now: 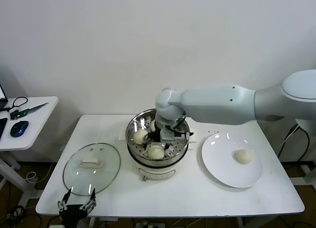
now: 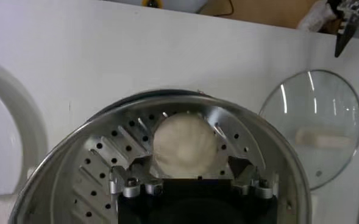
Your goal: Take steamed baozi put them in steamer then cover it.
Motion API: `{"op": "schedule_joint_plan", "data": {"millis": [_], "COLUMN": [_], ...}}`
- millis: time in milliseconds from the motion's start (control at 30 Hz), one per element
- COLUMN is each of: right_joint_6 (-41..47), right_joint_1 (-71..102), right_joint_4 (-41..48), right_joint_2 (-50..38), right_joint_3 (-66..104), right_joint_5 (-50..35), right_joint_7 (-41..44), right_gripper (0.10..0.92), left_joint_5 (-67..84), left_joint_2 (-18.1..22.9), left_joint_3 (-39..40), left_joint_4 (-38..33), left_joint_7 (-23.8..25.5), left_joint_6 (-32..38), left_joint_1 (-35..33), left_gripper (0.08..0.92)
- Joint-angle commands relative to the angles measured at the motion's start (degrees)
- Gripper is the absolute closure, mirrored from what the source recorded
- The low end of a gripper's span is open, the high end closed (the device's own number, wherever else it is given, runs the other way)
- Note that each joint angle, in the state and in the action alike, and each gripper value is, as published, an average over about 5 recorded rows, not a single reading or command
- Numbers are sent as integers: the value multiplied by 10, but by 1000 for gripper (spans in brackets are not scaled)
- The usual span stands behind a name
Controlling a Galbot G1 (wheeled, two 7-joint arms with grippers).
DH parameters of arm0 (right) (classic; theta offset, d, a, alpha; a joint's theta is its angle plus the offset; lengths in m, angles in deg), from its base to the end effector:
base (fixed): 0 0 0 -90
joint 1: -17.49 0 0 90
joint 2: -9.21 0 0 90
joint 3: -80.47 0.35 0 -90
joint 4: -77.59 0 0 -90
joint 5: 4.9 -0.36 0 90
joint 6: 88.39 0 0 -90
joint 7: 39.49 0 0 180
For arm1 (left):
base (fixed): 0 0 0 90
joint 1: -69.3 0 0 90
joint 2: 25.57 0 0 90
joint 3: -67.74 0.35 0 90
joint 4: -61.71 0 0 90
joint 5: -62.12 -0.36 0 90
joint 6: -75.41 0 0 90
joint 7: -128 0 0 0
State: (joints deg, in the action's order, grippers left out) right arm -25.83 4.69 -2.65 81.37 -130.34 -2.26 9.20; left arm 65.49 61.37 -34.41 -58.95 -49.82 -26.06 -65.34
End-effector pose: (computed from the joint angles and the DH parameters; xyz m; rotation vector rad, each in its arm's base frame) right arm 0.5128 0.1641 -0.0698 -2.0136 0.2168 -2.2364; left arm 0.1011 0.0740 -0.3285 0.1602 -2.7000 -0.1251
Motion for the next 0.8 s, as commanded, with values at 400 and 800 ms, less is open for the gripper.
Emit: {"op": "schedule_joint_plan", "data": {"millis": [400,800], "right_joint_6": [305,344], "right_joint_1": [-170,185], "right_joint_4": [30,145], "right_joint_2": [-369,-443], "right_joint_3": [-193,95], "right_joint_5": [-338,-176], "right_joint_7": [120,88], "right_gripper": [203,203], "left_joint_5": [7,5], "left_joint_2": [-5,1], "left_joint_3": [-1,1], "left_joint_4": [4,0], "left_joint_7": [2,5], "left_joint_6": [-3,-9], "left_joint_1": [9,13], "left_gripper": [177,177]}}
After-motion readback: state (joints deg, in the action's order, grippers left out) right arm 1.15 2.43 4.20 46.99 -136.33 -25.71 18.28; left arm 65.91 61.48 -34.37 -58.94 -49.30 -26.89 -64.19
